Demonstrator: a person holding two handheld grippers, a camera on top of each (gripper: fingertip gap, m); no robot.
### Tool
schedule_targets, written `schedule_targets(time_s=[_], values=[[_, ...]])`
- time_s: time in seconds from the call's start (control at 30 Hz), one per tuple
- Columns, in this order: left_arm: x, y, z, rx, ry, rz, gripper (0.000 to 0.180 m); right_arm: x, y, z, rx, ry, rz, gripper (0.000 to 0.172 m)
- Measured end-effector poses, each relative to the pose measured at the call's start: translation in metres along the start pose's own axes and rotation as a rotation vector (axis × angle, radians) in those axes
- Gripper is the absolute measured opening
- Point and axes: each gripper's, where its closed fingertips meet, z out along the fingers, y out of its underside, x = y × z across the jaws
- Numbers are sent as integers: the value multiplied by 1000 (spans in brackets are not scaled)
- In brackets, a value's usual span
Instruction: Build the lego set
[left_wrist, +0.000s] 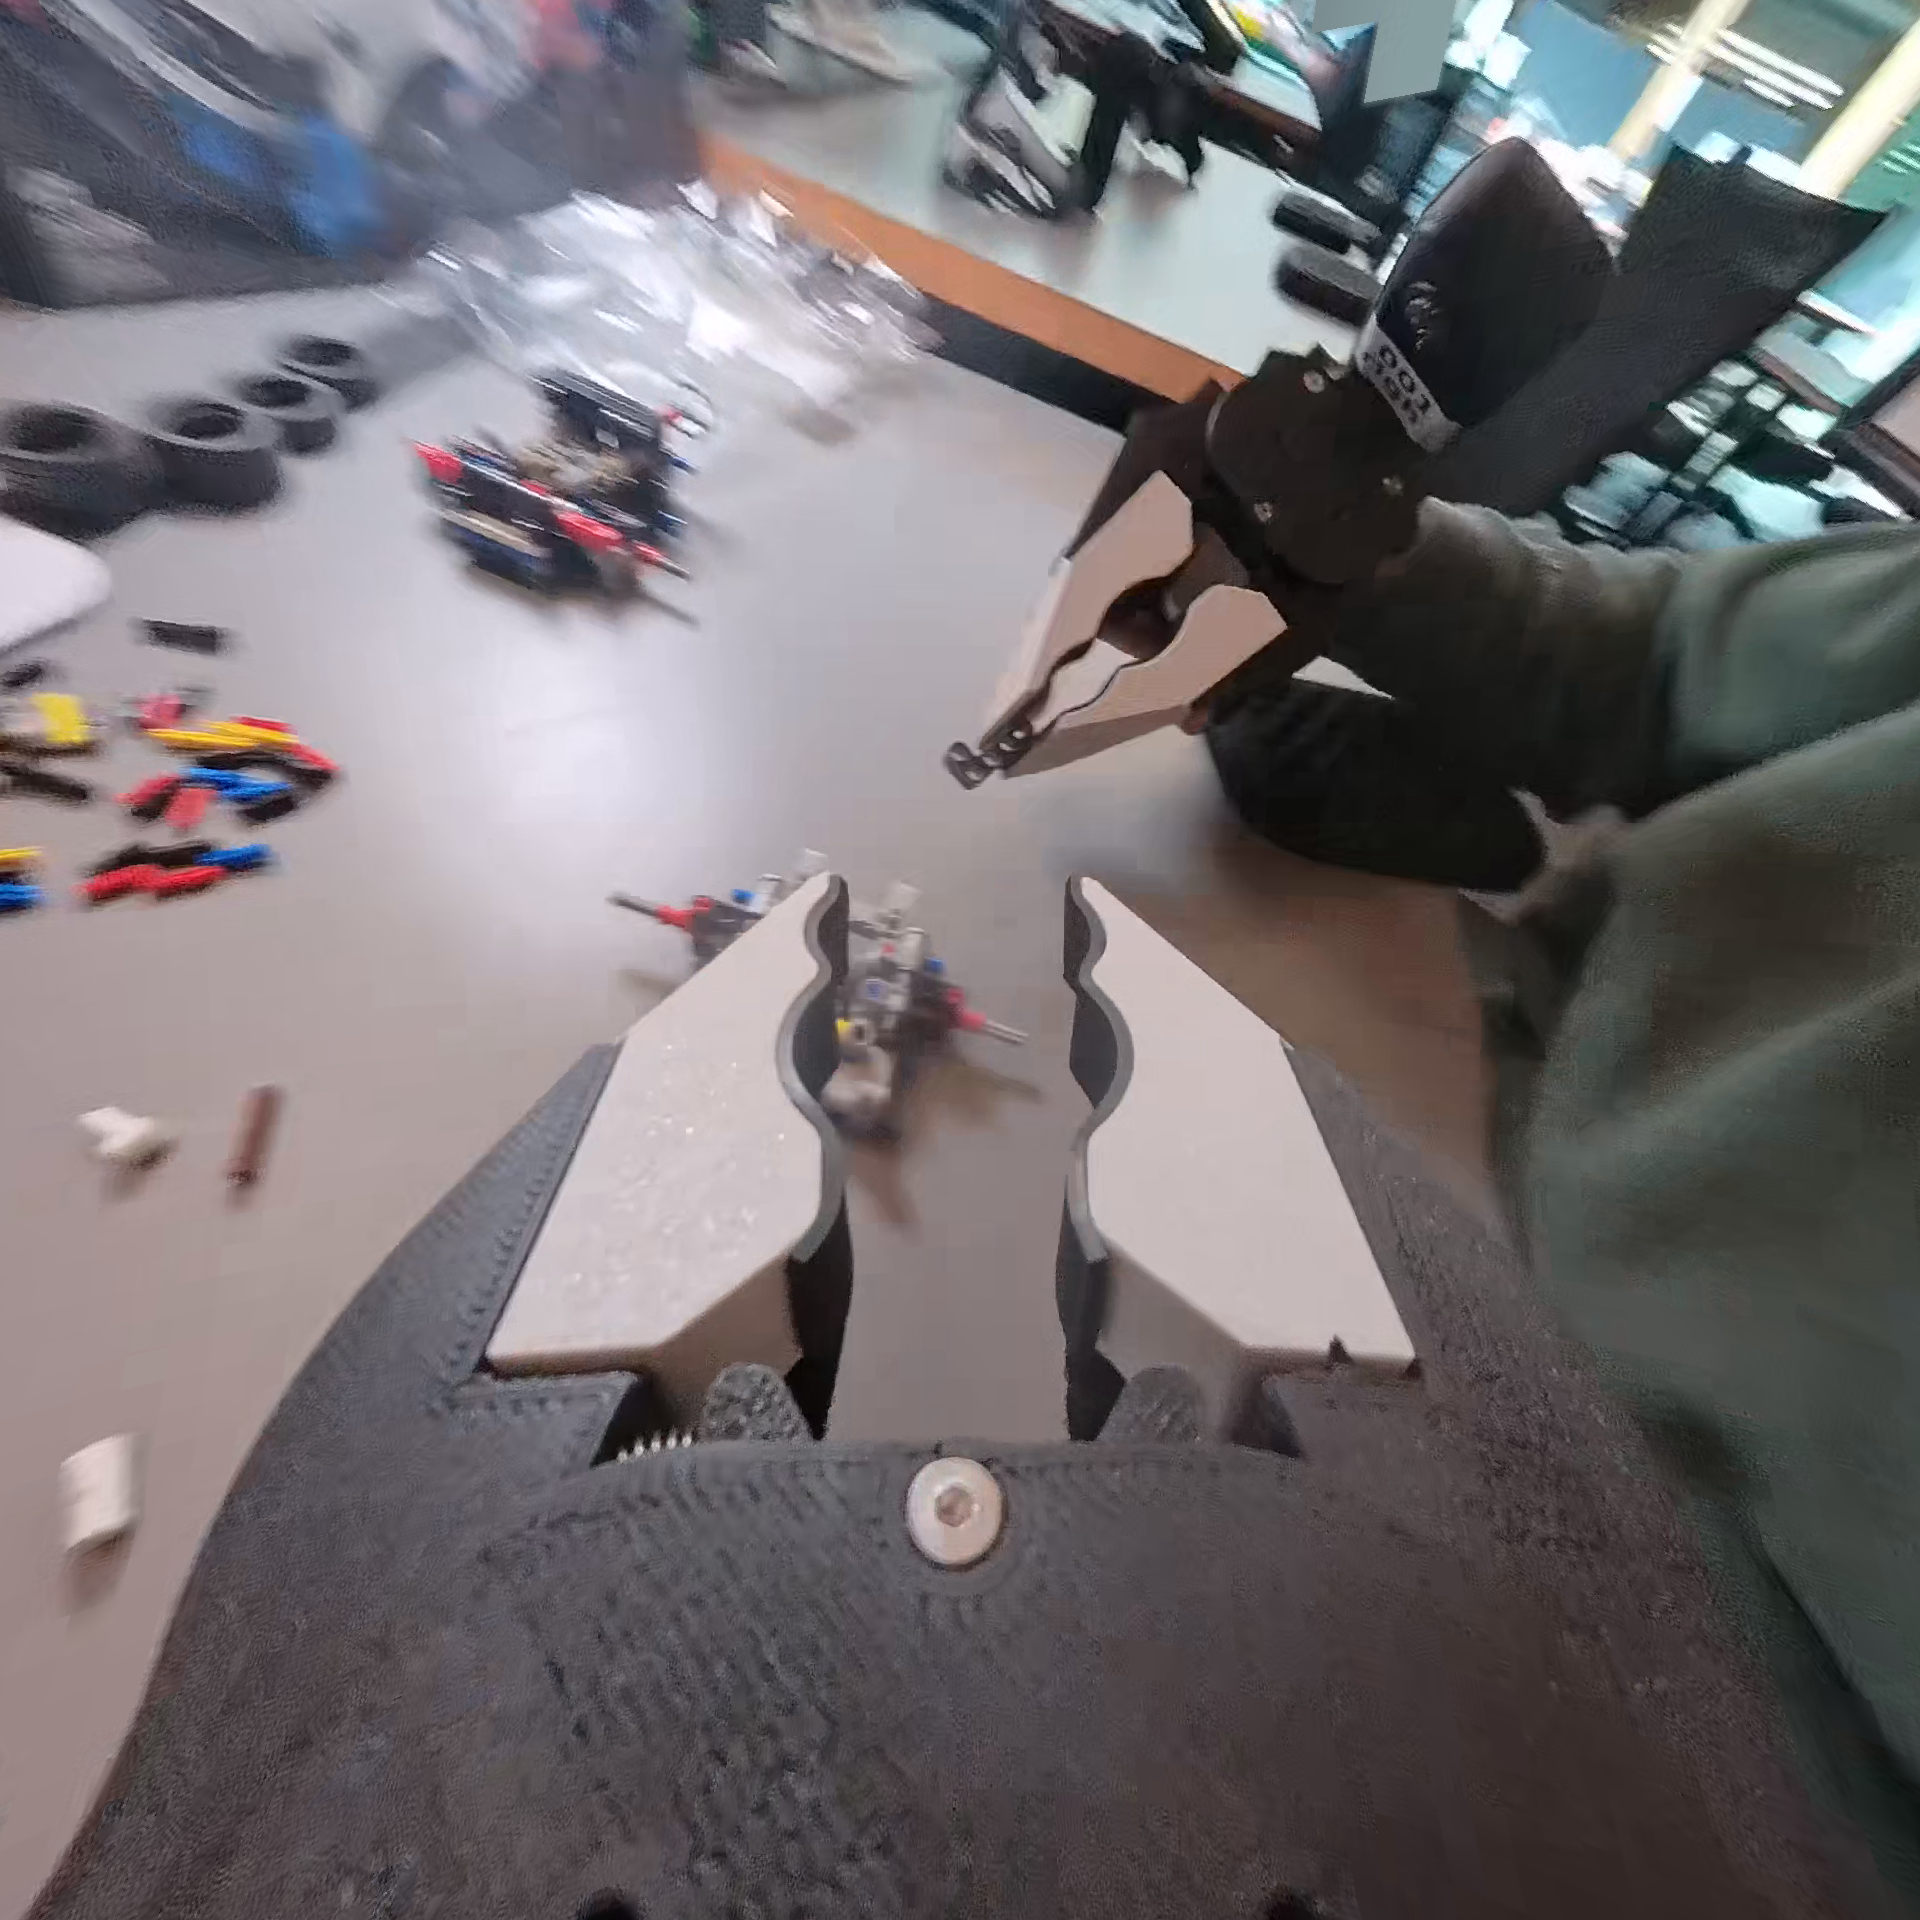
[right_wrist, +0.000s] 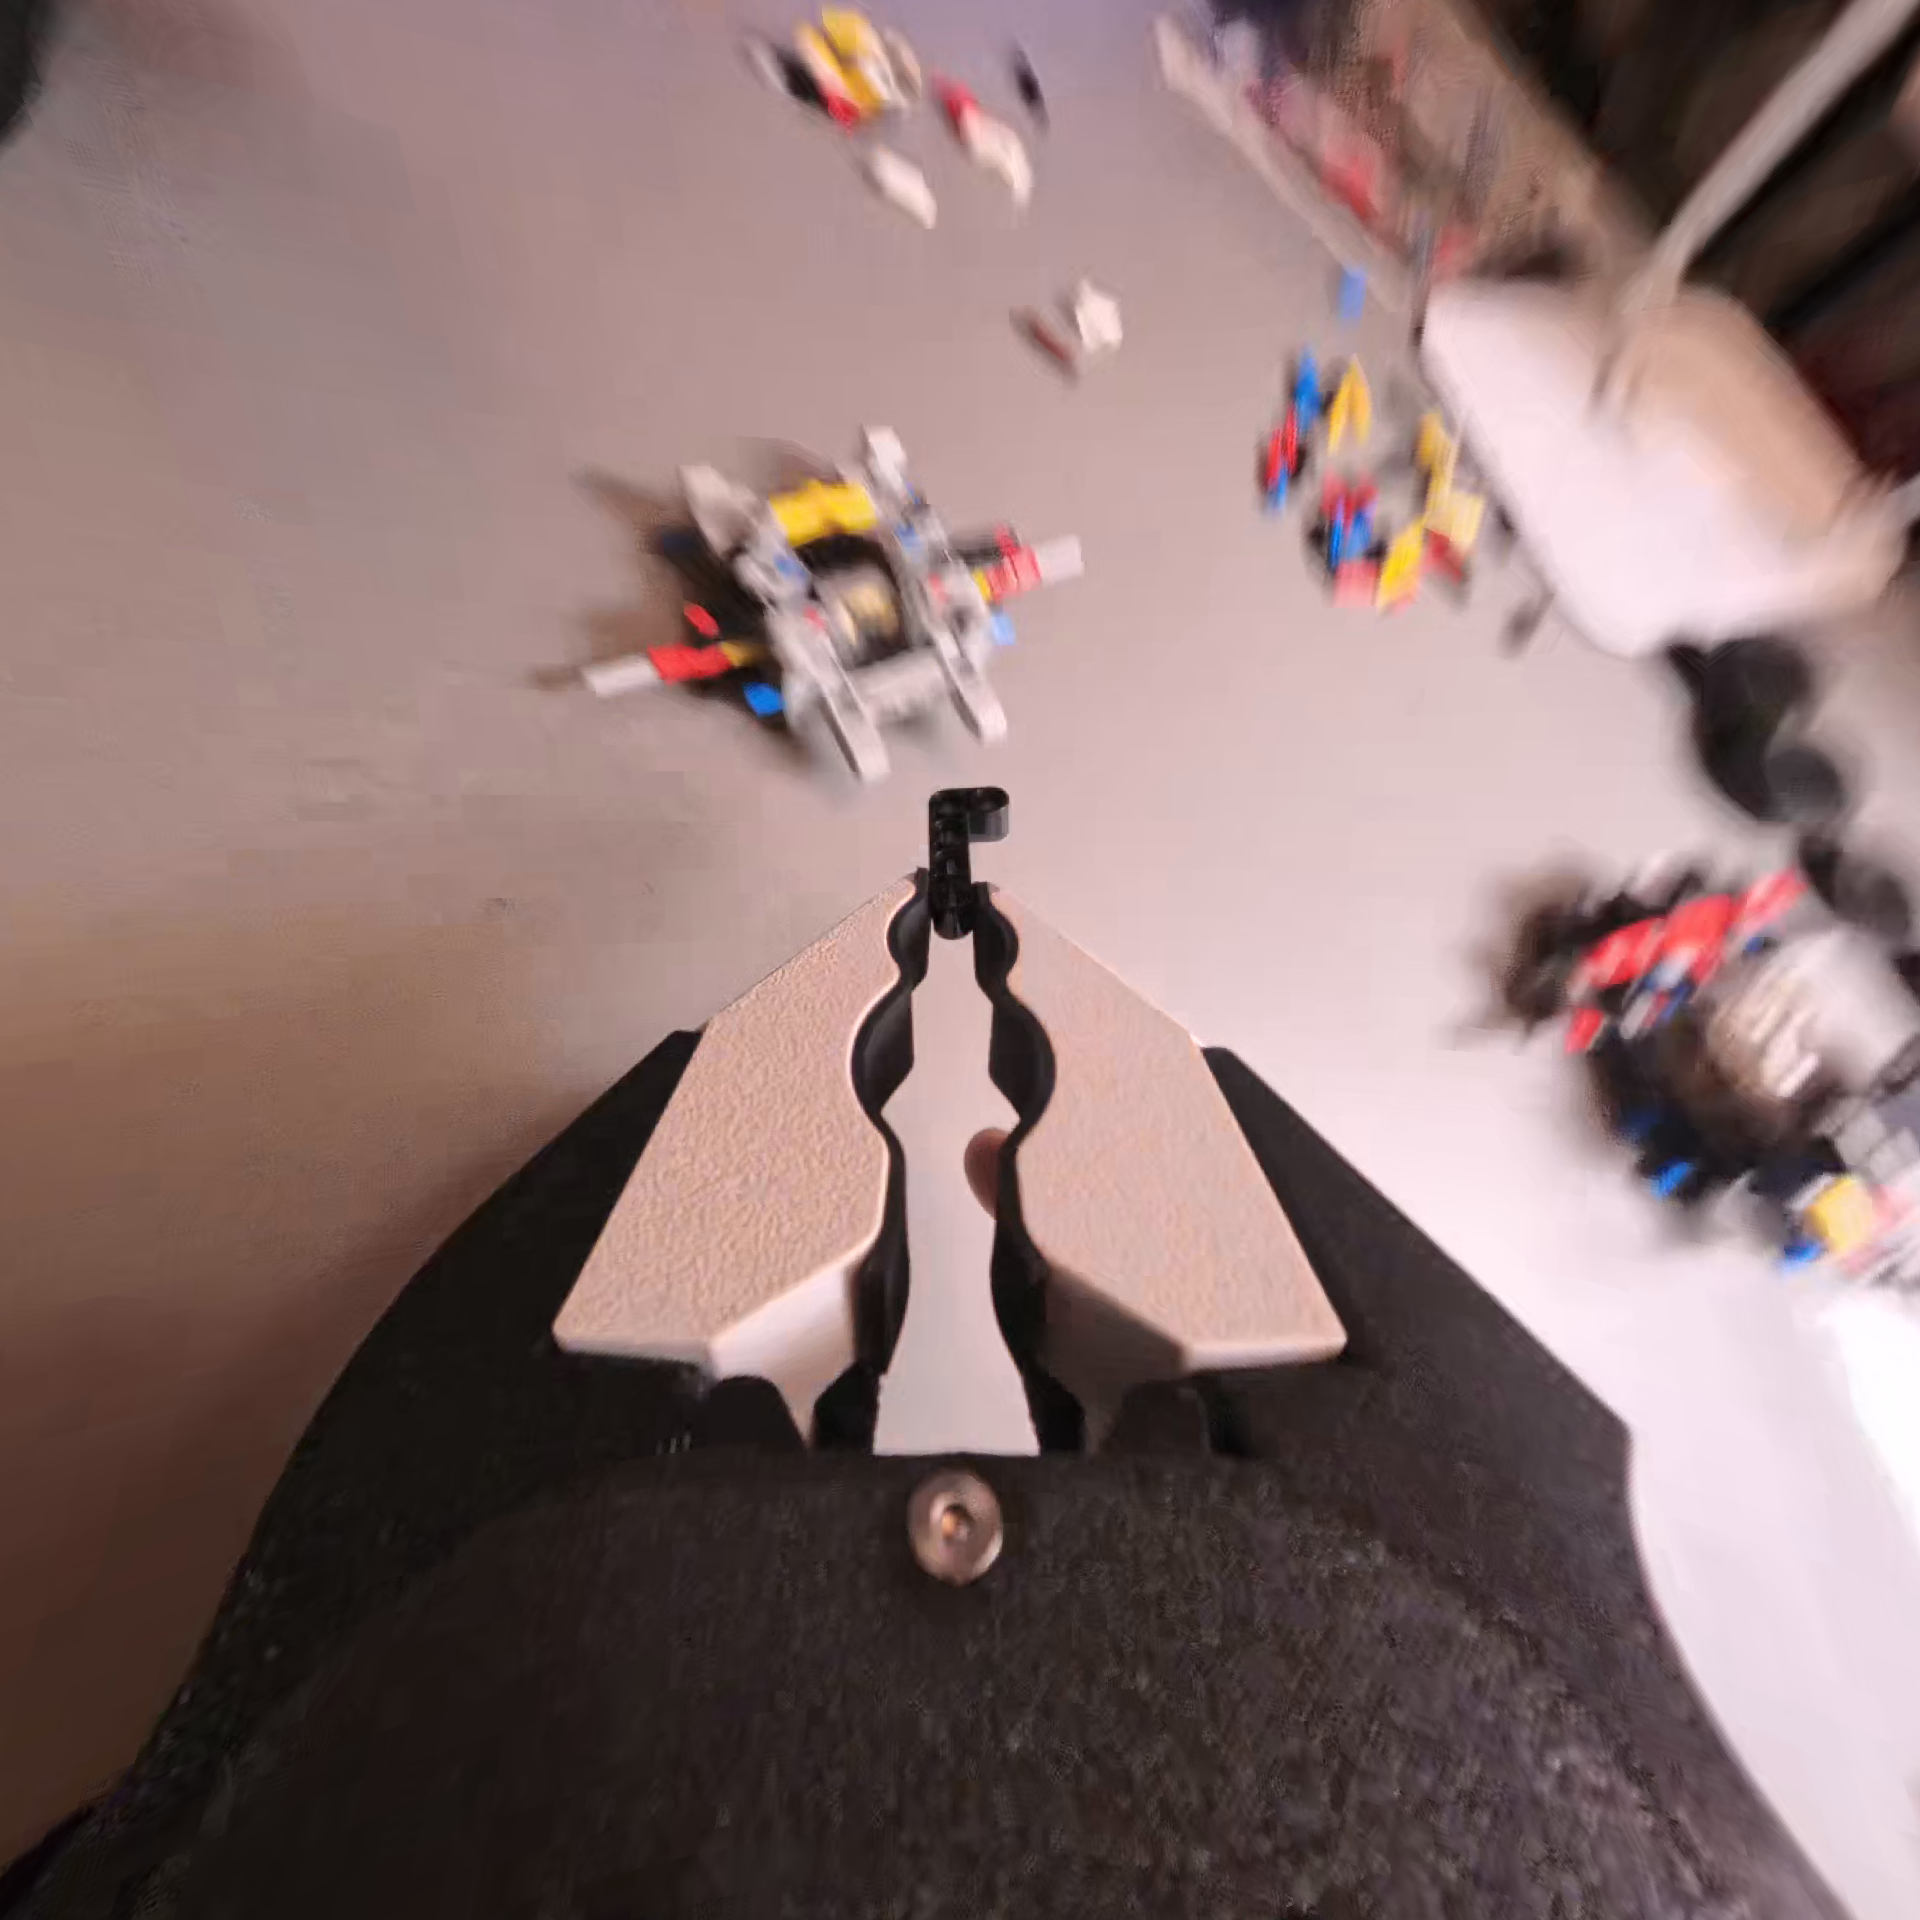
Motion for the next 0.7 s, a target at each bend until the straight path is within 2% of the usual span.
schedule_targets(time_s=[0.07, 0.13, 0.23, 0.4, 0.57, 0.7], values=[[-21, 2, -11, 72, -110, -10, 40, 16, 27, 4, -81, -6, 236, 6], [-34, 8, -18, 120, -170, -37, 44, 18, 45, 7, -140, -26, 330, 6], [-43, 20, -20, 121, -204, -64, 52, 21, 51, 7, -178, -12, 338, 6], [-49, 29, -16, 99, -222, -50, 54, 19, 54, 8, -223, -27, 315, 7], [-44, 32, -12, 82, -261, 55, 57, 19, 47, 3, -198, -33, 264, 23], [-44, 25, -12, 108, -314, 130, 59, 41, -1, -5, 2, 7, 226, 22]])
